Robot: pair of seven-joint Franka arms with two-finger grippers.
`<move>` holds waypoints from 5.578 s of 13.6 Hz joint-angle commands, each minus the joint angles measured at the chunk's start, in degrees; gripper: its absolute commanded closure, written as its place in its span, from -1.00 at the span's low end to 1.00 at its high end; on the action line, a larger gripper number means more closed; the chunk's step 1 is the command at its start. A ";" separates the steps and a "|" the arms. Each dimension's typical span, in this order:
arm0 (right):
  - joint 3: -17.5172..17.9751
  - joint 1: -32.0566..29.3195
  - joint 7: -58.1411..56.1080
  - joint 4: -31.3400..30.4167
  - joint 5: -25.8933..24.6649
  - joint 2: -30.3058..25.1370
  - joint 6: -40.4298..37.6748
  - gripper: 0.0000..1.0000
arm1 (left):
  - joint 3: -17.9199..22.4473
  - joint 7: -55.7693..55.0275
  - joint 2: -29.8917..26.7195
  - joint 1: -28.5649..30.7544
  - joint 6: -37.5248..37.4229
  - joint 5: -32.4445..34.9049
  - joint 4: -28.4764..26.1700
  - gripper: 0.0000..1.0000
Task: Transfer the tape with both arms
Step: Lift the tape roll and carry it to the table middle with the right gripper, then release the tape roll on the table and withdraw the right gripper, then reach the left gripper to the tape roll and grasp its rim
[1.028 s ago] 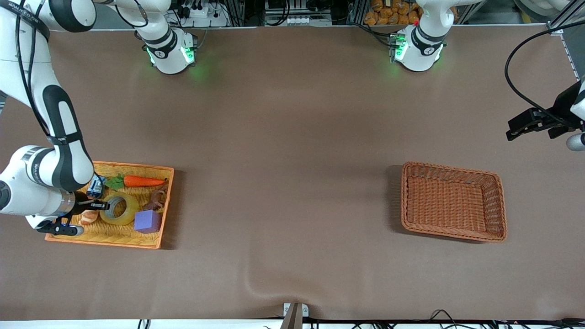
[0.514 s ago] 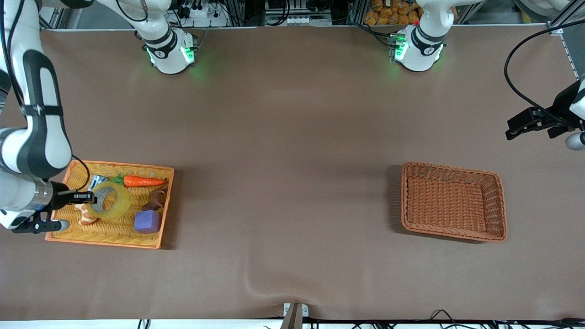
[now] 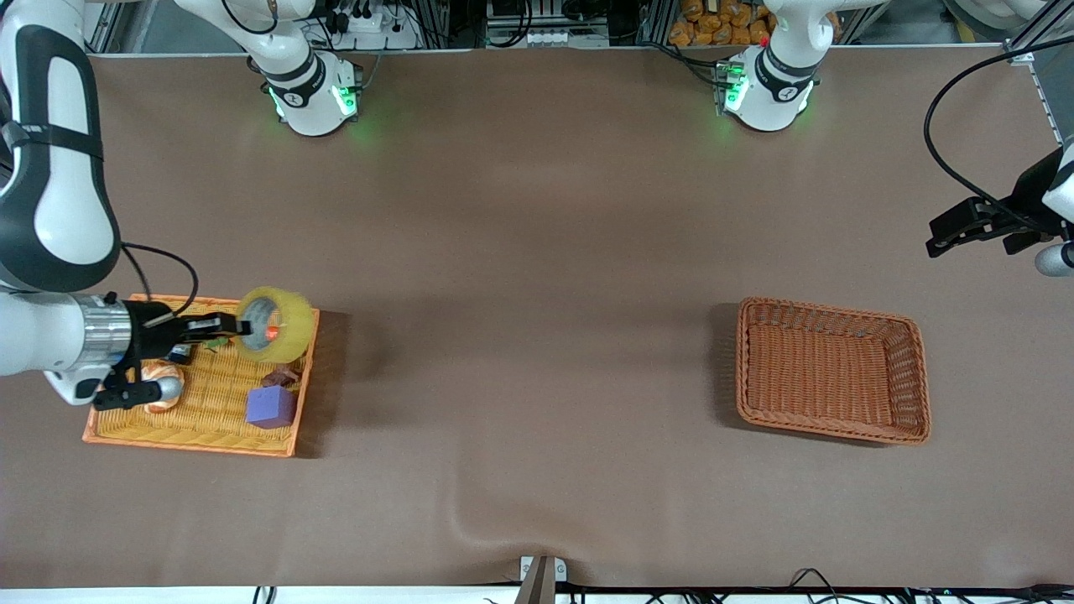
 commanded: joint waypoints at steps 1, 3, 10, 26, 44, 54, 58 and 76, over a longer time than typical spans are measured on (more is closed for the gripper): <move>0.87 3.28 0.71 2.00 5.96 0.79 -1.00 1.00 | -0.28 0.86 -0.34 0.23 0.08 0.79 -0.13 -1.00; 0.34 8.99 1.49 3.14 5.36 0.70 2.32 1.00 | -0.28 0.86 -0.25 0.23 0.08 0.70 -0.13 -1.00; 0.34 28.68 24.67 3.14 -11.49 2.19 15.00 1.00 | -0.28 0.86 -0.07 0.14 0.17 0.79 -0.21 -1.00; -0.97 50.84 81.72 2.79 -24.16 20.73 45.48 0.91 | -0.28 0.42 0.63 -0.21 1.48 0.70 -0.48 -1.00; -0.72 24.08 29.33 -4.75 -22.68 -5.17 7.11 -1.00 | -0.46 -0.37 1.68 -0.56 1.92 0.53 -0.57 -1.00; -1.07 1.74 0.18 -24.54 -21.01 -17.22 17.81 -1.00 | -0.72 -6.06 3.61 -2.93 5.44 0.09 -2.94 -1.00; -1.16 1.20 0.53 -31.04 -22.15 -24.77 17.81 -1.00 | -1.16 -23.69 5.73 -9.68 5.53 -3.32 -3.02 -1.00; -0.98 -2.41 8.99 -11.63 -17.06 -26.45 1.38 -1.00 | -2.65 -65.32 23.39 -31.33 32.51 -5.36 -20.43 -1.00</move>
